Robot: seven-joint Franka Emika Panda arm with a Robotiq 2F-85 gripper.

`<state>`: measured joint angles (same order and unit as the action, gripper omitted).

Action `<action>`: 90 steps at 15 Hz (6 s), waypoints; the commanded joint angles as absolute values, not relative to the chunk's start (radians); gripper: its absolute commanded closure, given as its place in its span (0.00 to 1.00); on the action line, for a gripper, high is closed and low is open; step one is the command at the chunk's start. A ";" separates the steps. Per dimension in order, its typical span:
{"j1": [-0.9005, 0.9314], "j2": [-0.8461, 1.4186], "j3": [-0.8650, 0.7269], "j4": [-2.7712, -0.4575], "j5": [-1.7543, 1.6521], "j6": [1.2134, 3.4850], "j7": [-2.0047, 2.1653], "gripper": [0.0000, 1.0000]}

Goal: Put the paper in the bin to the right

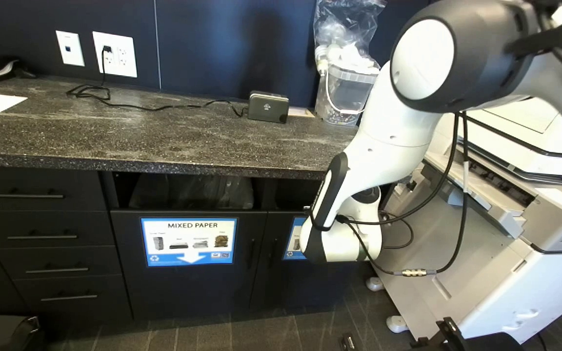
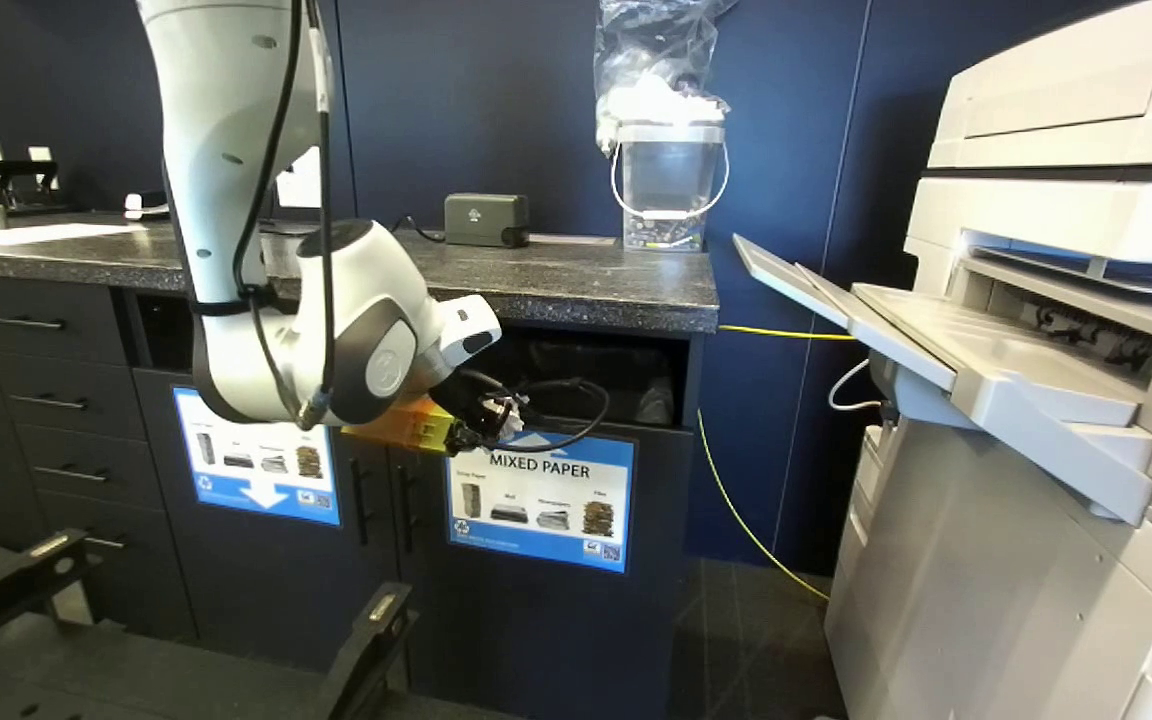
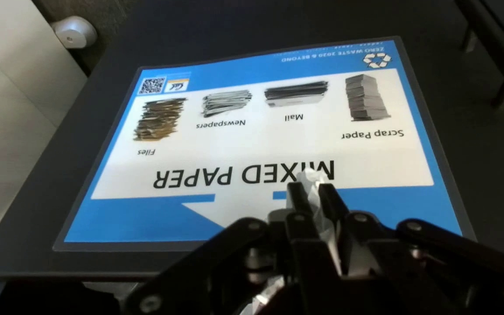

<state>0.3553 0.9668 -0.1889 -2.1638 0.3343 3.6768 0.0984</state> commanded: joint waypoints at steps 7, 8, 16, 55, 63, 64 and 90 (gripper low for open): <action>0.413 1.095 -0.188 -2.048 0.516 3.902 -0.029 0.87; 0.412 1.091 -0.186 -2.045 0.522 3.909 -0.041 0.87; 0.372 1.095 -0.175 -1.950 0.456 3.947 -0.117 0.87; 0.146 1.486 -0.069 -1.333 0.235 3.979 -0.119 0.56; 0.154 1.486 -0.066 -1.343 0.259 3.984 -0.130 0.00; 0.157 1.486 -0.065 -1.347 0.263 3.988 -0.132 0.00; 0.244 0.970 0.057 -2.057 0.523 4.008 -0.204 0.00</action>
